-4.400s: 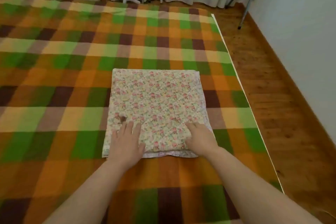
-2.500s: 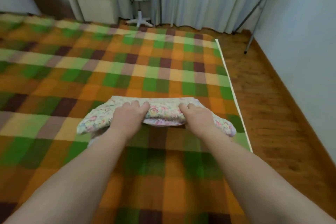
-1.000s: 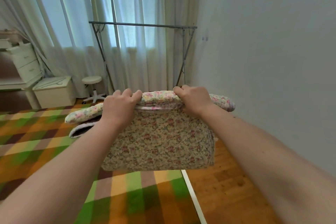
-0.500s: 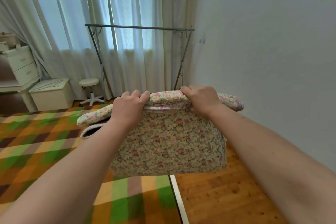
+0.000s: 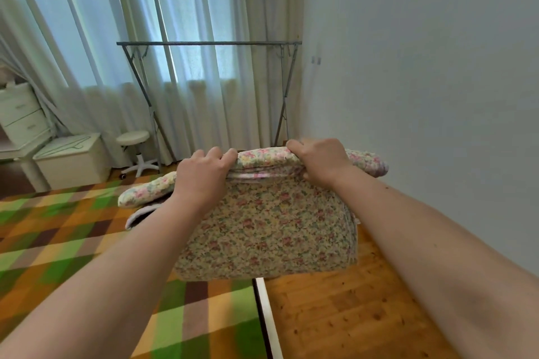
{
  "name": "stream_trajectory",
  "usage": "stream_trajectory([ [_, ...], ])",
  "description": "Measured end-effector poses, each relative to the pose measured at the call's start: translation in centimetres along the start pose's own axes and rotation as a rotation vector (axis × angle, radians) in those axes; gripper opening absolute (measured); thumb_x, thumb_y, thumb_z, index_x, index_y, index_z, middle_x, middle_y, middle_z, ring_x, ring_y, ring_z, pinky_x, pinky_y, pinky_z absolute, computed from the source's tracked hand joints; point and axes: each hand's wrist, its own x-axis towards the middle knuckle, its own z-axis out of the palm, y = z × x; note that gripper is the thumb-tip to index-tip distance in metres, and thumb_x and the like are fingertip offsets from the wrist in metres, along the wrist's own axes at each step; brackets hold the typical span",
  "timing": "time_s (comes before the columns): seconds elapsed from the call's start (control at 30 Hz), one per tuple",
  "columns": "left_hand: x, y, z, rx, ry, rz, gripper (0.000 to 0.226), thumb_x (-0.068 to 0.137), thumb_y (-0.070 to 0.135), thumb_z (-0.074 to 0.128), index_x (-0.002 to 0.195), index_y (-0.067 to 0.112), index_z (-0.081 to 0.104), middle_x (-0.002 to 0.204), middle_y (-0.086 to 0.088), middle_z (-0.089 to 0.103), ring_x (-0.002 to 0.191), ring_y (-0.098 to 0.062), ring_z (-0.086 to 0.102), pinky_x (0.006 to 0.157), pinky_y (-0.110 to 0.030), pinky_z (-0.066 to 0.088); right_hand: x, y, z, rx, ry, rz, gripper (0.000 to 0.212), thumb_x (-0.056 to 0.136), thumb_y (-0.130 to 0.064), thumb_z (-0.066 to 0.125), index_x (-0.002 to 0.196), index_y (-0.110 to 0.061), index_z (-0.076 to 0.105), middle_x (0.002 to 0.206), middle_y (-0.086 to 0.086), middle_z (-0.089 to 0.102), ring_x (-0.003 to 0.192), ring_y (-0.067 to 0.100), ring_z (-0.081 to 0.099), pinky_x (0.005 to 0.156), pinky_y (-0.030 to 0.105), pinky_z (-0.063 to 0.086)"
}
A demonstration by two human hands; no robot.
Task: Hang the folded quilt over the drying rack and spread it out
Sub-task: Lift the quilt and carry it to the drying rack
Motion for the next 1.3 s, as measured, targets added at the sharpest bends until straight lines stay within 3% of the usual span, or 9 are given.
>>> stream_trajectory([
  [0.4, 12.7, 12.0, 3.5, 0.055, 0.006, -0.117, 0.043, 0.084, 0.014, 0.048, 0.126, 0.025, 0.043, 0.104, -0.004, 0.059, 0.085, -0.028, 0.057, 0.052, -0.030, 0.029, 3.8, 16.7, 7.6, 0.062, 0.011, -0.099, 0.048, 0.072, -0.018, 0.064, 0.117, -0.019, 0.048, 0.102, 0.009, 0.061, 0.085, 0.031, 0.061, 0.056, 0.029, 0.034],
  [0.67, 18.5, 15.6, 5.4, 0.044, -0.003, -0.153, 0.045, 0.082, 0.011, 0.049, 0.125, 0.023, 0.042, 0.103, -0.005, 0.058, 0.084, -0.029, 0.056, 0.052, -0.031, 0.029, 7.0, 23.1, 10.8, 0.031, 0.057, -0.122, 0.052, 0.071, -0.017, 0.063, 0.120, -0.020, 0.046, 0.103, 0.007, 0.061, 0.087, 0.029, 0.061, 0.056, 0.029, 0.033],
  [0.93, 24.1, 14.7, 9.8, 0.059, -0.055, -0.167, 0.042, 0.083, 0.013, 0.049, 0.123, 0.025, 0.042, 0.103, -0.002, 0.057, 0.085, -0.025, 0.055, 0.053, -0.031, 0.028, 12.5, 24.7, 15.7, 0.077, 0.012, -0.131, 0.047, 0.071, -0.016, 0.061, 0.116, -0.019, 0.048, 0.101, 0.008, 0.061, 0.085, 0.031, 0.061, 0.056, 0.030, 0.034],
  [1.1, 31.0, 11.1, 13.8, 0.074, -0.084, -0.148, 0.039, 0.078, 0.010, 0.050, 0.114, 0.023, 0.044, 0.100, -0.002, 0.057, 0.087, -0.027, 0.055, 0.054, -0.032, 0.030, 19.6, 25.6, 19.1, 0.088, 0.030, -0.091, 0.046, 0.072, -0.017, 0.060, 0.116, -0.021, 0.048, 0.103, 0.007, 0.062, 0.085, 0.031, 0.061, 0.056, 0.029, 0.035],
  [1.3, 39.0, 5.9, 18.8, 0.087, -0.081, -0.118, 0.042, 0.079, 0.013, 0.050, 0.118, 0.027, 0.043, 0.106, -0.001, 0.057, 0.090, -0.026, 0.056, 0.055, -0.031, 0.031, 29.1, 26.1, 22.5, 0.086, 0.020, -0.065, 0.047, 0.074, -0.018, 0.059, 0.119, -0.022, 0.047, 0.104, 0.008, 0.062, 0.085, 0.030, 0.062, 0.057, 0.029, 0.035],
])
